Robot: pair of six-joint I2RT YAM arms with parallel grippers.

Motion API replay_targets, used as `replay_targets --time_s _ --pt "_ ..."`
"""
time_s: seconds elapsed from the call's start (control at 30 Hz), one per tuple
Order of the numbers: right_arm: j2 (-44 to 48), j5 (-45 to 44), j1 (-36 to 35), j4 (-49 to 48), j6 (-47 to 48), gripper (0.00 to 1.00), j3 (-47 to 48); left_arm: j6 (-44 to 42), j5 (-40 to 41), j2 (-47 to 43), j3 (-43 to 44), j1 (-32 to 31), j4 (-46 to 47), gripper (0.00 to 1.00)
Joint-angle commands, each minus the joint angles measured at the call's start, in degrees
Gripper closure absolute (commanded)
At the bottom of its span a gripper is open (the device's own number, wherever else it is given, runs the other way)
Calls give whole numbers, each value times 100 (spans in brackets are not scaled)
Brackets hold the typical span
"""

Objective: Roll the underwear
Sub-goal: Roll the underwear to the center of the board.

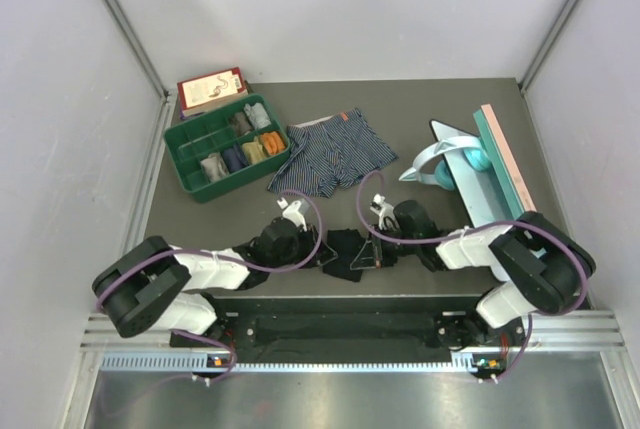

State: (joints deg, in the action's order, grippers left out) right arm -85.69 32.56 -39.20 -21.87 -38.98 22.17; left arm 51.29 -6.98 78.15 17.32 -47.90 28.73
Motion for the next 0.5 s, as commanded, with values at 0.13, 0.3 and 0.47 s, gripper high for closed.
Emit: replay_targets --time_s 0.13,0.3,0.47 --pt "-158 -803 18 1158 145 100 392 -347 408 -827 -132 211 -728 40" --pt "-281 -742 18 1246 154 100 489 -567 277 -872 -220 237 -571 35" --pt "-413 -645 27 1246 172 100 560 -646 22 -565 -405 246 140 34"
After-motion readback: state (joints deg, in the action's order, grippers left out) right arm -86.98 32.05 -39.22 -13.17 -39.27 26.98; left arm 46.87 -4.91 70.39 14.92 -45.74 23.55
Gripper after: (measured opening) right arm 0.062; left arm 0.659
